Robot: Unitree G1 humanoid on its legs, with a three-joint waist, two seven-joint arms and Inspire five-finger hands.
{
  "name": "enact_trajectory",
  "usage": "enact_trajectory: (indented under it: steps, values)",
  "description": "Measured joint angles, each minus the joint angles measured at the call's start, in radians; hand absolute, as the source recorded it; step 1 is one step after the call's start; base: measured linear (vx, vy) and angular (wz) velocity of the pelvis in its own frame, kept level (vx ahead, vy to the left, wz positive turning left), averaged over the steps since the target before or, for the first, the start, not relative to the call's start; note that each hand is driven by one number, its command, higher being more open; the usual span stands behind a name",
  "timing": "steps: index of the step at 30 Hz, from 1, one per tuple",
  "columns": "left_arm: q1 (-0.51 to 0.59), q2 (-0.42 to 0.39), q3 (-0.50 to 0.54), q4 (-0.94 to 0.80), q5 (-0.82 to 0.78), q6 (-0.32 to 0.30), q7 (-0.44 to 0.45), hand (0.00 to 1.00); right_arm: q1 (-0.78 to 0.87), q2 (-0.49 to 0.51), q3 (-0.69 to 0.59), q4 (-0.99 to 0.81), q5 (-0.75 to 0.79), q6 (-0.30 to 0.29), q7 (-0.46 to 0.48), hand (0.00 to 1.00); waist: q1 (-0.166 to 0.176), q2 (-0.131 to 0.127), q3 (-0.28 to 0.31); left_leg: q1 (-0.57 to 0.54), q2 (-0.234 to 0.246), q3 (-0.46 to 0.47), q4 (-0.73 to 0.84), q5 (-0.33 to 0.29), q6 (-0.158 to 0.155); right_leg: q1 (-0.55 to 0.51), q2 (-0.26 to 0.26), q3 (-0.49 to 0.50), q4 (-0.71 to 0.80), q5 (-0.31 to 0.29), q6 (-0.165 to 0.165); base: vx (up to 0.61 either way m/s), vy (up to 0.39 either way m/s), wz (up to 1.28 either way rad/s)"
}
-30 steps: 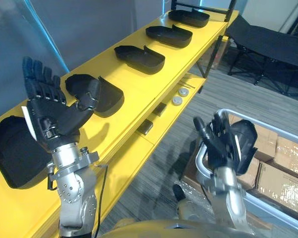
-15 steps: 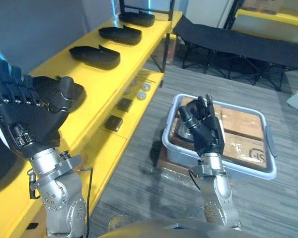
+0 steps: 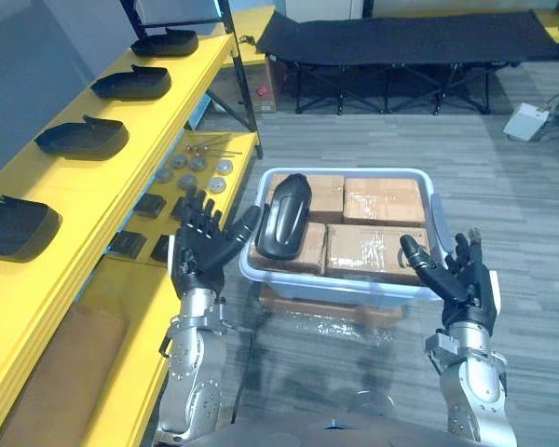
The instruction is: Walk over and take three plastic housings, then place them on the shelf
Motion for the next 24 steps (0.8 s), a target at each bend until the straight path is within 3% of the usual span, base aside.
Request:
enact_trajectory:
  steps: [1, 2, 4, 6, 9, 15, 18, 24]
  values:
    - [-0.001, 0.007, 0.001, 0.029, 0.037, 0.023, -0.017, 1.00, -0.018, -0.012, 0.002, 0.041, -0.001, 0.006, -0.004, 1.00, 0.007, 0.001, -0.001, 0.023, -0.006, -0.003, -0.056, -0.013, -0.017, -0.009, 0.001, 0.002, -0.001, 0.007, 0.012, -0.09, 0.185, -0.01]
    - [-0.002, 0.019, 0.003, 0.080, 0.092, 0.044, -0.020, 1.00, -0.055, -0.013, 0.007, 0.092, -0.004, 0.022, -0.011, 1.00, 0.016, -0.001, 0.000, 0.037, -0.015, -0.003, -0.079, -0.029, -0.057, -0.012, -0.005, 0.013, -0.005, 0.018, 0.028, -0.09, 0.211, -0.10]
    - [0.000, 0.049, 0.007, 0.182, 0.195, 0.080, -0.012, 1.00, -0.117, -0.013, 0.024, 0.176, -0.043, 0.056, -0.016, 1.00, 0.040, -0.020, 0.008, 0.044, -0.039, 0.016, -0.067, -0.039, -0.076, -0.003, -0.026, 0.031, -0.041, 0.055, 0.041, -0.09, 0.180, -0.31]
    - [0.000, 0.085, 0.016, 0.287, 0.264, 0.134, 0.020, 1.00, -0.191, -0.013, 0.046, 0.267, -0.075, 0.100, -0.020, 1.00, 0.058, -0.048, 0.012, 0.023, -0.069, 0.019, -0.055, -0.042, -0.071, 0.011, -0.053, 0.028, -0.118, 0.106, 0.058, -0.10, 0.171, -0.15]
    - [-0.003, 0.121, 0.037, 0.367, 0.257, 0.161, 0.042, 1.00, -0.382, -0.042, 0.044, 0.452, -0.081, 0.145, -0.046, 1.00, 0.064, -0.065, 0.043, -0.070, -0.084, -0.023, 0.021, -0.047, -0.064, 0.013, -0.068, -0.017, -0.183, 0.161, 0.060, -0.11, 0.106, 0.30]
    - [-0.052, 0.117, 0.033, 0.416, 0.258, 0.131, 0.076, 1.00, -0.822, -0.229, 0.022, 0.724, -0.076, 0.206, -0.098, 1.00, 0.131, -0.006, 0.171, -0.195, -0.085, -0.104, 0.125, -0.054, -0.058, 0.000, -0.058, -0.076, -0.213, 0.215, 0.055, -0.15, 0.030, 0.31]
    - [-0.044, 0.120, 0.008, 0.493, 0.242, 0.068, 0.022, 1.00, -0.945, -0.269, 0.033, 0.760, -0.075, 0.233, -0.127, 1.00, 0.165, 0.001, 0.198, -0.219, -0.087, -0.123, 0.128, -0.049, -0.059, -0.015, -0.055, -0.084, -0.214, 0.222, 0.054, -0.08, 0.000, 0.10]
    - [-0.053, 0.130, -0.109, 0.654, 0.213, -0.004, -0.123, 1.00, -1.161, -0.324, 0.070, 0.903, -0.075, 0.270, -0.149, 1.00, 0.179, 0.012, 0.273, -0.237, -0.089, -0.138, 0.162, -0.050, -0.057, -0.010, -0.056, -0.103, -0.209, 0.233, 0.050, -0.02, 0.008, 0.04]
